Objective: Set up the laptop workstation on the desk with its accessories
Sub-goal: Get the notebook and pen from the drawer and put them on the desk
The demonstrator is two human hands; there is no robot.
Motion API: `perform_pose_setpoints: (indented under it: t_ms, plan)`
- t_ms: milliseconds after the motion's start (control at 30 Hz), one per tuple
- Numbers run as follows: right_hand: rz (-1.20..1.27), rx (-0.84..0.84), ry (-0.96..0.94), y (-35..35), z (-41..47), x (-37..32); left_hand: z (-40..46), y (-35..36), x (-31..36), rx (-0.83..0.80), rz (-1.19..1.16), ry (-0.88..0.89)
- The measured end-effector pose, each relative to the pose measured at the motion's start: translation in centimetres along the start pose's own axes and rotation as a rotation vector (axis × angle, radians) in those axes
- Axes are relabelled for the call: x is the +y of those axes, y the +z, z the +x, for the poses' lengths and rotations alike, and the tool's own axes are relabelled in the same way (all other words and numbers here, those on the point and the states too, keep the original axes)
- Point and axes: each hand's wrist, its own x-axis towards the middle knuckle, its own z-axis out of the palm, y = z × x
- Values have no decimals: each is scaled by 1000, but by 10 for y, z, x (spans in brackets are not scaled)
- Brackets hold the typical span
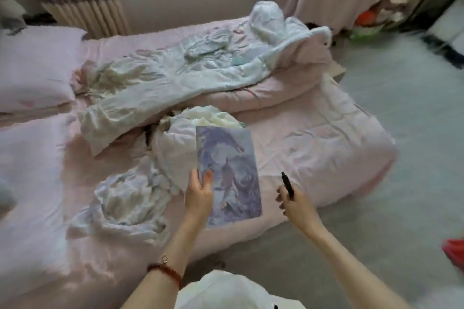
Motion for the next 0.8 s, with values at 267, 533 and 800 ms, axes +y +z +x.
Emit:
perform_pose_setpoints:
  t_ms: [267, 533, 800]
  plan:
    - [109, 453, 363, -202, 49, 127, 40, 275, 84, -434, 174, 243]
    - [165, 666, 513, -404, 128, 209, 75, 531, 181, -671, 157, 326]
    - [292, 926, 595, -566, 161, 307, 51, 776, 256, -852, 203, 454]
